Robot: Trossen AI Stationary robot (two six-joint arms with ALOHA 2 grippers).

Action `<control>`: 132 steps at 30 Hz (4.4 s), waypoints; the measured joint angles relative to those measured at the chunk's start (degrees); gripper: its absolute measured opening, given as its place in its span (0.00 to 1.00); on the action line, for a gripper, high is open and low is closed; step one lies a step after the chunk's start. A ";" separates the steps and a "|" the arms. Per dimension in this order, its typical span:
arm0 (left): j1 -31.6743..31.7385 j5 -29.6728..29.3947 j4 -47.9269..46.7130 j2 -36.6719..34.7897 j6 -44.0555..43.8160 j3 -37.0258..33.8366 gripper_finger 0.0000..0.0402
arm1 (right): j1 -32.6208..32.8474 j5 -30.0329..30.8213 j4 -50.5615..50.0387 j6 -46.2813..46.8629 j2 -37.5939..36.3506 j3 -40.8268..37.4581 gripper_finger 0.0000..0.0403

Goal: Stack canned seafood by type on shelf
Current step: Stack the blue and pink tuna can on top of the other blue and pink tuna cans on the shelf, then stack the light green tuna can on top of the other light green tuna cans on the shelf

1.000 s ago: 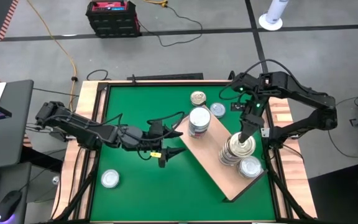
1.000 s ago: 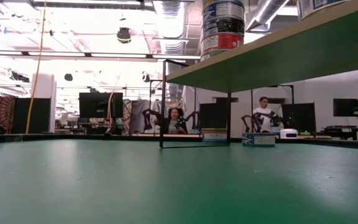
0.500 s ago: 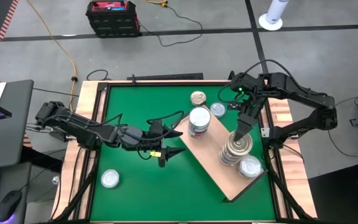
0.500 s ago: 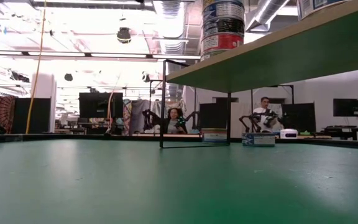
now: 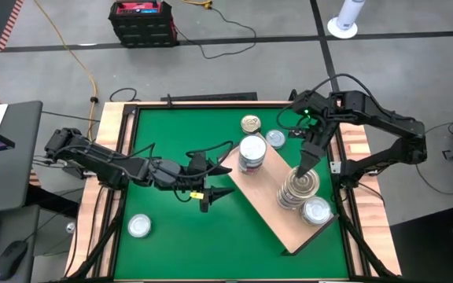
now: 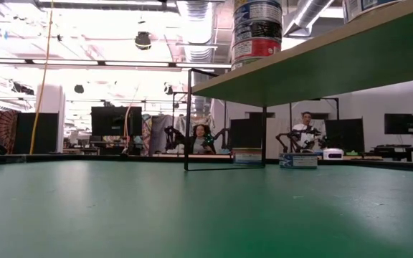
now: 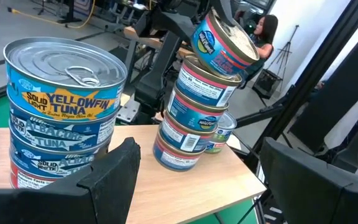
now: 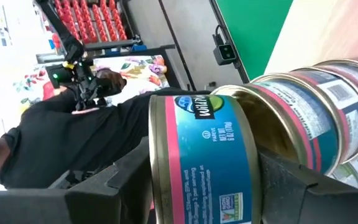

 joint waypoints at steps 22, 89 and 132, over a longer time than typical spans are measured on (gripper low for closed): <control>0.91 3.17 -1.30 -2.85 0.71 0.02 0.78 | 1.11 7.21 -1.91 7.83 -0.20 0.73 0.64; 0.80 6.37 -11.40 -9.63 -0.40 0.02 0.78 | 2.80 16.58 6.34 -0.15 -0.04 5.22 0.79; -17.63 24.28 -71.24 -4.06 -0.45 -18.44 0.57 | -21.88 33.31 22.53 -20.78 -8.67 9.02 0.79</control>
